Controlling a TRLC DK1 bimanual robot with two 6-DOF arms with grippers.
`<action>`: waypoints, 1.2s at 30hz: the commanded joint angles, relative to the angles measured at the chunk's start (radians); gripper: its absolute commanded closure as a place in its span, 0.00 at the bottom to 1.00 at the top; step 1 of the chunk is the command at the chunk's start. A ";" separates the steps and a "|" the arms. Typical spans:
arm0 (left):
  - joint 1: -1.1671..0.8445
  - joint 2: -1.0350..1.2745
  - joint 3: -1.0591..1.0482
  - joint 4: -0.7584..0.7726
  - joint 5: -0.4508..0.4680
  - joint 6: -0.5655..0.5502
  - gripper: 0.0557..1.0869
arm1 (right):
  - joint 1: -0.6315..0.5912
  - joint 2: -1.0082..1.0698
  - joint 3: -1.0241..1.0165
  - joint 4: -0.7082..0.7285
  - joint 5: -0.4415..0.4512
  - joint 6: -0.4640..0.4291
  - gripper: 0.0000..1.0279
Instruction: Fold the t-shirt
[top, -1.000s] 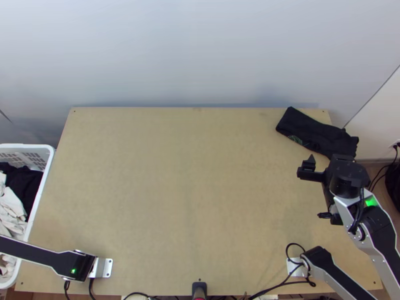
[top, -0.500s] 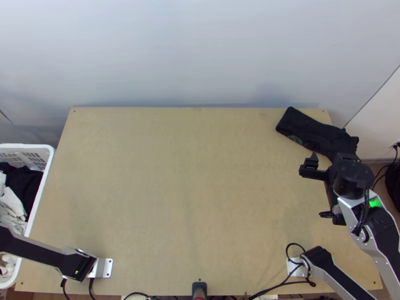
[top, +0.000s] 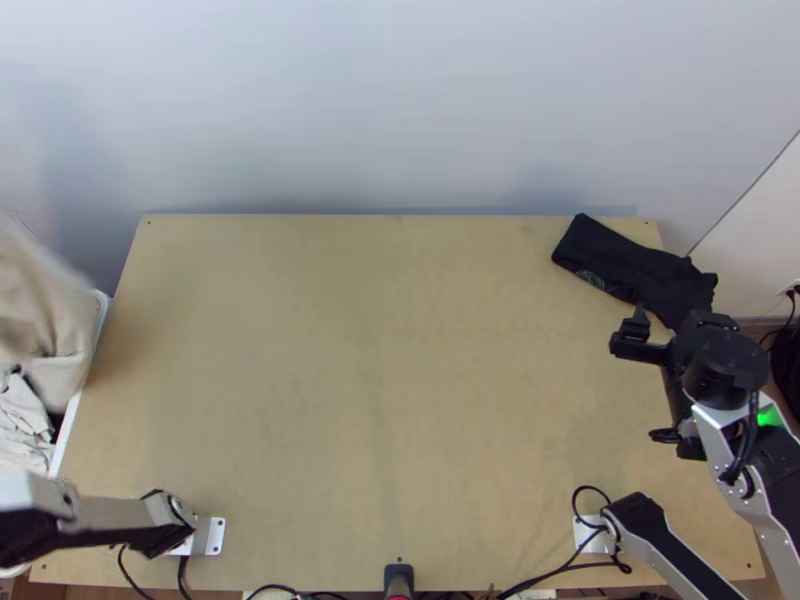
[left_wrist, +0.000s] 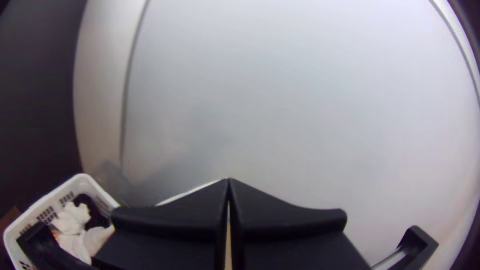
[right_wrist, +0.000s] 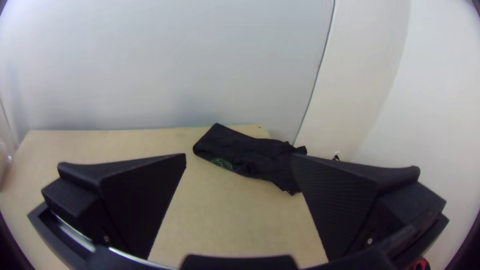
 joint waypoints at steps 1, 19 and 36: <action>-0.481 -0.167 -0.155 0.028 -0.025 -0.155 0.96 | -0.030 -0.003 0.029 -0.008 0.002 -0.005 0.04; -1.458 -0.215 -0.966 0.585 -0.409 -0.156 0.96 | -0.043 -0.071 -0.042 -0.053 0.003 -0.031 0.04; -1.843 0.400 -0.649 0.922 -0.553 -0.109 0.96 | -0.041 -0.112 -0.089 -0.122 0.002 -0.016 0.04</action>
